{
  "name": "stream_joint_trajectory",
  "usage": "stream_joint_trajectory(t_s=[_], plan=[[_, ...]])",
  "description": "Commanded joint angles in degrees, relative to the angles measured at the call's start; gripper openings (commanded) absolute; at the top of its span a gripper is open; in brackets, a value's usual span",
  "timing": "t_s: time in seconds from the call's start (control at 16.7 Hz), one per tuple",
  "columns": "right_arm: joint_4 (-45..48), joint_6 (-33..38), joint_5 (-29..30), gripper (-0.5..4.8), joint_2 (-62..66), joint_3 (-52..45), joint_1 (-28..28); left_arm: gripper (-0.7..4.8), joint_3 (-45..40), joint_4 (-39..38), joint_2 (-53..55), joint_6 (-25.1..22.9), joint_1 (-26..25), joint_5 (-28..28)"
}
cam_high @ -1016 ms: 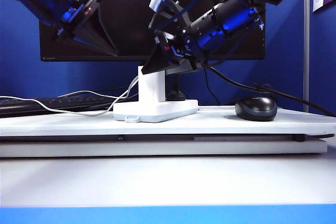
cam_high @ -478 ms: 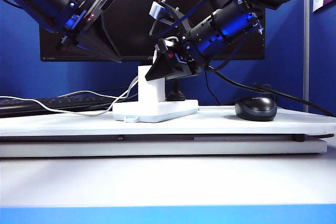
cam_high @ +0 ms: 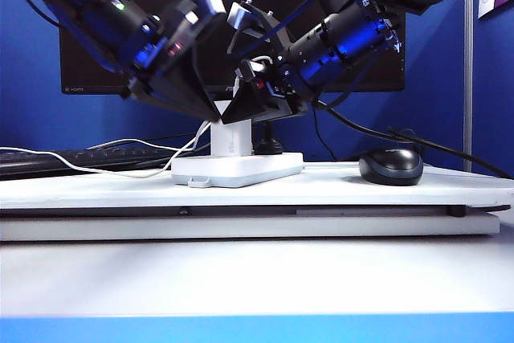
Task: Unplug the white charger from the socket, then place it next to the socket.
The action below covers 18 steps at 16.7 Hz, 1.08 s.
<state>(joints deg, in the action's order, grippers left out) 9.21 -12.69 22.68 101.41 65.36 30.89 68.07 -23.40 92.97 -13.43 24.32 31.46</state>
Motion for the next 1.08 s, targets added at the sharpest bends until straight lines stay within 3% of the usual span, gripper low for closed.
stream_joint_trajectory(t_s=[0.06, 0.18, 0.3, 0.66, 0.9, 1.08], plan=[[1.4, 0.2, 0.2, 0.38, -0.3, 0.2, 0.5, -0.05, 0.3, -0.2, 1.4, -0.1, 0.9, -3.0], [1.4, -0.5, 0.2, 0.37, -0.3, 0.2, 0.9, -0.05, 0.3, -0.7, 2.2, 0.0, 0.9, -4.0], [1.4, -1.3, 0.2, -0.01, -0.3, 0.2, 1.1, -0.05, 0.3, -1.5, 3.2, -0.1, 0.9, -4.9], [1.4, 0.5, 0.9, -0.01, -0.6, 0.9, 1.2, -0.05, 0.3, -2.2, 4.9, -0.1, 0.9, -7.1], [1.1, -5.6, -1.6, -0.01, -0.7, 2.3, 1.9, -0.05, 0.3, -2.3, 4.9, -0.1, 0.9, -7.3], [1.2, -1.7, -3.0, -0.01, -0.9, 2.3, 1.9, -0.05, 0.3, -2.3, 4.9, -0.1, 0.9, -7.3]])
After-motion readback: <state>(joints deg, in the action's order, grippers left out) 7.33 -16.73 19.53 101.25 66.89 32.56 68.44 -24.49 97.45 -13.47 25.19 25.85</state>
